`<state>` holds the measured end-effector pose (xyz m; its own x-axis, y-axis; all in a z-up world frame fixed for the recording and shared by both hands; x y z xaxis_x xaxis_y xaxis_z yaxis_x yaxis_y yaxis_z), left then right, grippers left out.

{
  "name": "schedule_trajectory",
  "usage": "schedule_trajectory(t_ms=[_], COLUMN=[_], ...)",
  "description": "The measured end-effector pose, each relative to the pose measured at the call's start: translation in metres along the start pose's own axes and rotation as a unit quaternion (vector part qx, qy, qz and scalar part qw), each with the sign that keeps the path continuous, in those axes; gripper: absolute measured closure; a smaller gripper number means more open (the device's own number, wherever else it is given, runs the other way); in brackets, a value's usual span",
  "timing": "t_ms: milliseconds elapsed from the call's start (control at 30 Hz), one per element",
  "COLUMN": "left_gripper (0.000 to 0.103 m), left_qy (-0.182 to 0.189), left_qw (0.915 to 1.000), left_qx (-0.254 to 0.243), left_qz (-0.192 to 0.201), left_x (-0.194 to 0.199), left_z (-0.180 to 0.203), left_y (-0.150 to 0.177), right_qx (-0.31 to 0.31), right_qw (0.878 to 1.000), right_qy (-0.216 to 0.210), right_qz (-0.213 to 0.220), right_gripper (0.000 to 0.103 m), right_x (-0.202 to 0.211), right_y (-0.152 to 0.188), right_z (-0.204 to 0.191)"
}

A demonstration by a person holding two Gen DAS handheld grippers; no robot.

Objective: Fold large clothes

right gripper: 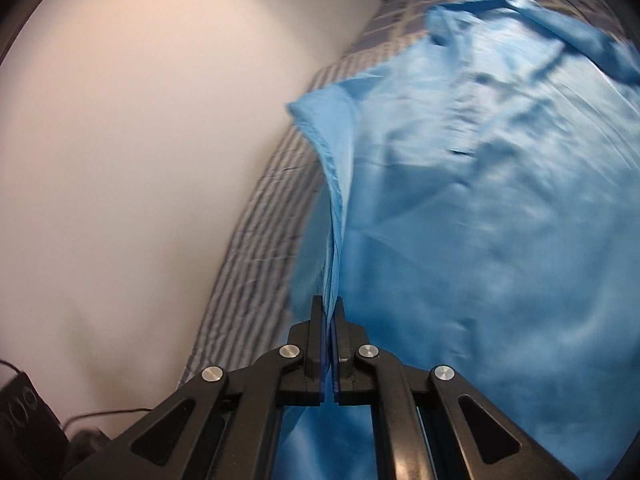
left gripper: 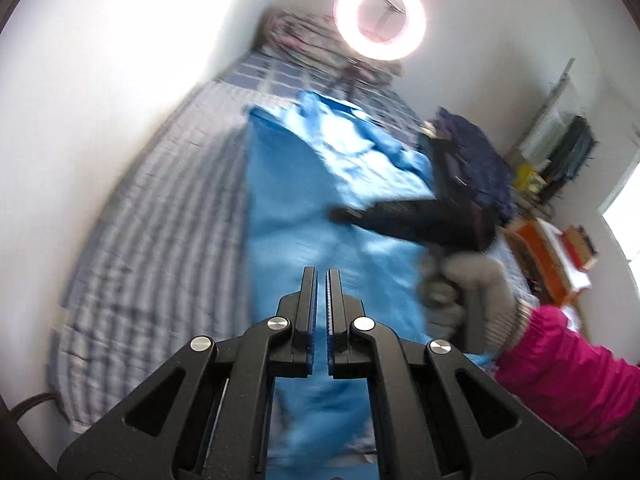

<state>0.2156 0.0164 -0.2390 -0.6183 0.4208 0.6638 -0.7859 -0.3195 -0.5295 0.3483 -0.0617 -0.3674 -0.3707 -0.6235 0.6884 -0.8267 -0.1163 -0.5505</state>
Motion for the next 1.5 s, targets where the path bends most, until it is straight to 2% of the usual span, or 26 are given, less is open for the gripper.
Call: schedule_trajectory(t_ms=[100, 167, 267, 333, 467, 567, 767, 900, 1000, 1033, 1067, 1100, 1133, 1233, 1333, 1400, 1500], left_gripper=[0.103, 0.103, 0.103, 0.103, 0.103, 0.103, 0.103, 0.103, 0.103, 0.103, 0.103, 0.103, 0.103, 0.103, 0.103, 0.103, 0.103], left_qy=[-0.019, -0.025, -0.028, -0.029, -0.035, -0.030, -0.034, -0.049, -0.072, -0.078, -0.087, -0.093, -0.092, -0.066, -0.058, -0.049, -0.048], left_qw=[0.9992, 0.9984, 0.9976, 0.9970, 0.9961, 0.9938, 0.9925, 0.9902, 0.9859, 0.9843, 0.9828, 0.9828, 0.9839, 0.9898, 0.9927, 0.9921, 0.9907], left_qx=[0.036, 0.046, 0.044, 0.034, 0.007, 0.019, 0.011, 0.002, -0.014, -0.020, -0.025, -0.026, -0.024, -0.022, -0.014, 0.007, 0.018], left_qz=[-0.003, -0.020, -0.046, -0.063, -0.081, -0.105, -0.116, -0.131, -0.151, -0.157, -0.161, -0.157, -0.152, -0.125, -0.105, -0.115, -0.126], left_x=[-0.007, -0.019, -0.036, -0.047, -0.064, -0.079, -0.090, -0.103, -0.114, -0.117, -0.119, -0.119, -0.117, -0.109, -0.107, -0.112, -0.118], left_z=[-0.022, -0.034, -0.033, -0.024, -0.008, -0.008, -0.007, -0.017, -0.027, -0.029, -0.031, -0.032, -0.032, -0.020, -0.016, -0.018, -0.023], left_y=[-0.006, -0.003, 0.011, 0.022, 0.036, 0.047, 0.056, 0.066, 0.079, 0.082, 0.085, 0.085, 0.084, 0.075, 0.068, 0.070, 0.076], right_qx=[-0.021, -0.036, -0.049, -0.051, -0.061, -0.046, -0.056, -0.039, -0.035, -0.031, -0.027, -0.025, -0.023, 0.015, 0.067, 0.105, 0.149], right_qw=[1.000, 0.999, 0.998, 0.998, 0.998, 0.999, 0.998, 0.999, 0.999, 0.999, 0.999, 0.999, 0.999, 0.999, 0.997, 0.993, 0.988], right_qy=[0.008, 0.017, 0.029, 0.030, 0.002, -0.005, -0.003, 0.015, 0.019, 0.023, 0.025, 0.026, 0.026, 0.048, 0.043, 0.042, 0.044], right_qz=[0.002, -0.003, -0.014, -0.013, -0.005, -0.009, -0.024, -0.032, -0.035, -0.034, -0.032, -0.029, -0.029, -0.018, 0.010, 0.024, 0.019], right_gripper=[0.103, 0.103, 0.103, 0.103, 0.103, 0.103, 0.103, 0.103, 0.095, 0.083, 0.065, 0.062, 0.063, 0.067, 0.067, 0.068, 0.071], right_x=[0.008, 0.010, 0.004, 0.001, 0.002, 0.000, -0.011, -0.003, 0.004, 0.009, 0.015, 0.021, 0.025, 0.043, 0.057, 0.058, 0.044], right_y=[0.015, 0.024, 0.036, 0.037, 0.042, 0.044, 0.047, 0.043, 0.042, 0.043, 0.044, 0.046, 0.048, 0.055, 0.052, 0.043, 0.025], right_z=[0.026, 0.042, 0.056, 0.057, 0.046, 0.035, 0.040, 0.047, 0.053, 0.056, 0.058, 0.059, 0.059, 0.049, 0.024, 0.006, -0.015])
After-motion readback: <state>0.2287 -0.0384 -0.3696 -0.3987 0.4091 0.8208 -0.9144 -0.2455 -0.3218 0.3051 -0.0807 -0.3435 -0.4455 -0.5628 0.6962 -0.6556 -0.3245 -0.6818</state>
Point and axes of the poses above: each gripper's, at about its wrist camera, not at the fingertips, and x roughly against the way its jaws point, z to its right, y to its underside, the point moved 10 cm from there along -x, roughly the way its jaws point, and after that the axes turned 15 degrees about x, right-handed, at the moved point
